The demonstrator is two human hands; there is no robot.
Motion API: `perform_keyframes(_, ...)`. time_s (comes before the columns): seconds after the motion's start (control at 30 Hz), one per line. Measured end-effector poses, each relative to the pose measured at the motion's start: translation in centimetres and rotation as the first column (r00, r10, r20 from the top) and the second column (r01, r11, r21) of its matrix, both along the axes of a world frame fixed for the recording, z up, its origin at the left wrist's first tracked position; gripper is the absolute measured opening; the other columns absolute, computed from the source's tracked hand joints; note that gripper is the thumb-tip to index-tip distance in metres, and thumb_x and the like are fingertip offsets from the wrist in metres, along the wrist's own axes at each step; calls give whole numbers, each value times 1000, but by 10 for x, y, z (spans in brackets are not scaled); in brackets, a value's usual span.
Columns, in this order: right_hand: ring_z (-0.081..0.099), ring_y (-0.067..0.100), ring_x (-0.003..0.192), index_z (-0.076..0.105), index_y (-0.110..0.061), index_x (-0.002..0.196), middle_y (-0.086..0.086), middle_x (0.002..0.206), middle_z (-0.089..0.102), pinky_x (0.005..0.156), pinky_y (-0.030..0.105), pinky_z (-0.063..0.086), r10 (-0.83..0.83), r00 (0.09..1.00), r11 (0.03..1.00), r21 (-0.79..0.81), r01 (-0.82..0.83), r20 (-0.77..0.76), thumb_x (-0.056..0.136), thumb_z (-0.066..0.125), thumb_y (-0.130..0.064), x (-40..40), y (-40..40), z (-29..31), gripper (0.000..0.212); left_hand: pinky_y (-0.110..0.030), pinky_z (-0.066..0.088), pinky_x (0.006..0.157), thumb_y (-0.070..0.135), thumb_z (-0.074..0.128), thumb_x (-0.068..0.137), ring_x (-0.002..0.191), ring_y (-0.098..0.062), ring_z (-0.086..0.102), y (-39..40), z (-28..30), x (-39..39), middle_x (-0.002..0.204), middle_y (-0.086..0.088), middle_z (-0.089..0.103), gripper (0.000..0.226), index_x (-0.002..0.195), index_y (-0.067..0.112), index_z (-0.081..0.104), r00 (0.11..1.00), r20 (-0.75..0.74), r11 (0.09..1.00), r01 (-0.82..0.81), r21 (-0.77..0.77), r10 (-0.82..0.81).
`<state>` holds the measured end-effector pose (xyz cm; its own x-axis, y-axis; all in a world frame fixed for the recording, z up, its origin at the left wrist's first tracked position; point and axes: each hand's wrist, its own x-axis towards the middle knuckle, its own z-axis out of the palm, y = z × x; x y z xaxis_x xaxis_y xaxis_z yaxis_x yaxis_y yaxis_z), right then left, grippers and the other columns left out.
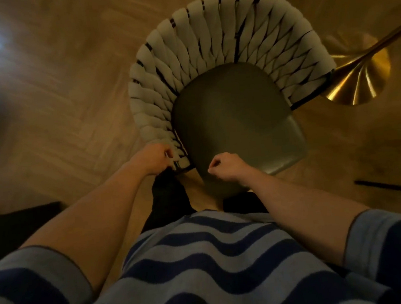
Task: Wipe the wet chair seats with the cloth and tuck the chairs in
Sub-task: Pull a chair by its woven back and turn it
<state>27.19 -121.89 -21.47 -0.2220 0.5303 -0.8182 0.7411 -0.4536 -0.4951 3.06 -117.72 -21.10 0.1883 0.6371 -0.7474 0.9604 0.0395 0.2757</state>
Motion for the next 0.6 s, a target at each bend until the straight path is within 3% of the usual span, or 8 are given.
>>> perform_keyframes(0.1, 60, 21, 106, 70, -17, 117, 6, 117, 67, 83, 30, 47, -68, 998, 998, -6, 68, 11, 100, 62, -28, -38, 16, -3, 22, -32, 47, 86, 14, 53, 90, 104, -20, 54, 46, -7, -28, 119, -4, 56, 36, 125, 20, 57, 950, -83, 949, 307, 66, -302)
perform_keyframes(0.17, 60, 25, 114, 68, -16, 120, 8, 123, 65, 82, 30, 45, -117, 993, 993, -35, 117, 21, 99, 61, -27, -65, 27, -11, 24, -35, 39, 98, 19, 57, 86, 116, -22, 45, 77, -15, -43, 127, -1, 50, 44, 130, 25, 54, 786, -205, 767, 616, 179, -584)
perform_keyframes(0.23, 59, 24, 110, 62, -15, 128, 8, 124, 62, 81, 30, 46, -194, 981, 977, -79, 196, 25, 98, 63, -32, -93, 35, -18, 35, -39, 28, 108, 33, 60, 83, 126, -22, 37, 110, -20, -53, 134, 1, 45, 53, 134, 31, 49, 600, -286, 569, 800, 192, -747)
perform_keyframes(0.33, 56, 28, 121, 46, -13, 147, 10, 141, 55, 92, 36, 49, -301, 953, 946, -123, 300, 13, 95, 67, -44, -132, 46, -26, 63, -47, 14, 115, 56, 60, 79, 131, -19, 39, 157, -22, -58, 139, 5, 47, 67, 141, 36, 42, 401, -255, 419, 908, -18, -880)
perform_keyframes(0.43, 43, 35, 141, 30, -11, 157, 13, 156, 42, 111, 43, 43, -270, 962, 949, -157, 273, 39, 95, 68, -46, -164, 51, -32, 81, -52, 10, 117, 54, 65, 78, 126, -21, 45, 191, -24, -55, 132, 7, 54, 64, 137, 37, 47, 165, -300, 199, 976, -87, -940)
perform_keyframes(0.6, 50, 38, 132, 32, -14, 154, 16, 147, 46, 105, 51, 49, -276, 947, 946, -127, 297, 163, 98, 64, -30, -190, 50, -36, 66, -47, 17, 112, 57, 65, 76, 123, -21, 47, 222, -32, -57, 128, 6, 57, 60, 132, 40, 51, -26, -428, 2, 998, -64, -903)
